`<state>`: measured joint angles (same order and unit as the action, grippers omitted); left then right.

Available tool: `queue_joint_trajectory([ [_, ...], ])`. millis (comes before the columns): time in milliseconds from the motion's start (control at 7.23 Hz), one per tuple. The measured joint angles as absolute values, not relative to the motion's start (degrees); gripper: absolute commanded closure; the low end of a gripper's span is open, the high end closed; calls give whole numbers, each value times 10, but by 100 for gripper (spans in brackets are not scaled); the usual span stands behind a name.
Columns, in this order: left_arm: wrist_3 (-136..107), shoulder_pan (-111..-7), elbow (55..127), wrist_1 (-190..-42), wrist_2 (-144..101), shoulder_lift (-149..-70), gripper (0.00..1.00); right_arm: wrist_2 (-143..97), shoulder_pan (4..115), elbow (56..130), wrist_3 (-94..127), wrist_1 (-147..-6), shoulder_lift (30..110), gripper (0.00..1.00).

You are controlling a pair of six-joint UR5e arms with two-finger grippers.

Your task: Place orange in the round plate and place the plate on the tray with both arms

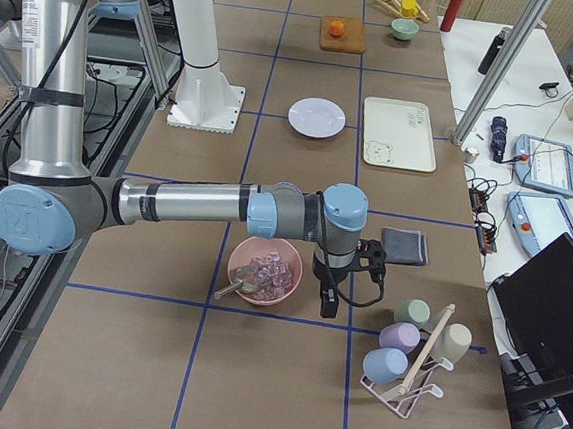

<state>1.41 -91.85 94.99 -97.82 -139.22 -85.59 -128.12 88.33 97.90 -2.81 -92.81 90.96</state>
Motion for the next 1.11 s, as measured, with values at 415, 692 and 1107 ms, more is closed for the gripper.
queue_joint_trajectory([
  [415, 13, -918, 949, -1035, -1382, -851, 2, -1281, 884, 997, -29, -928, 916, 0],
  [692, 9, -919, 948, -1108, -1333, -852, 2, -1283, 884, 1028, -28, -925, 914, 0],
  [1107, 1, -918, 936, -1235, -1263, -874, 2, -1289, 885, 1068, -14, -852, 912, 0],
])
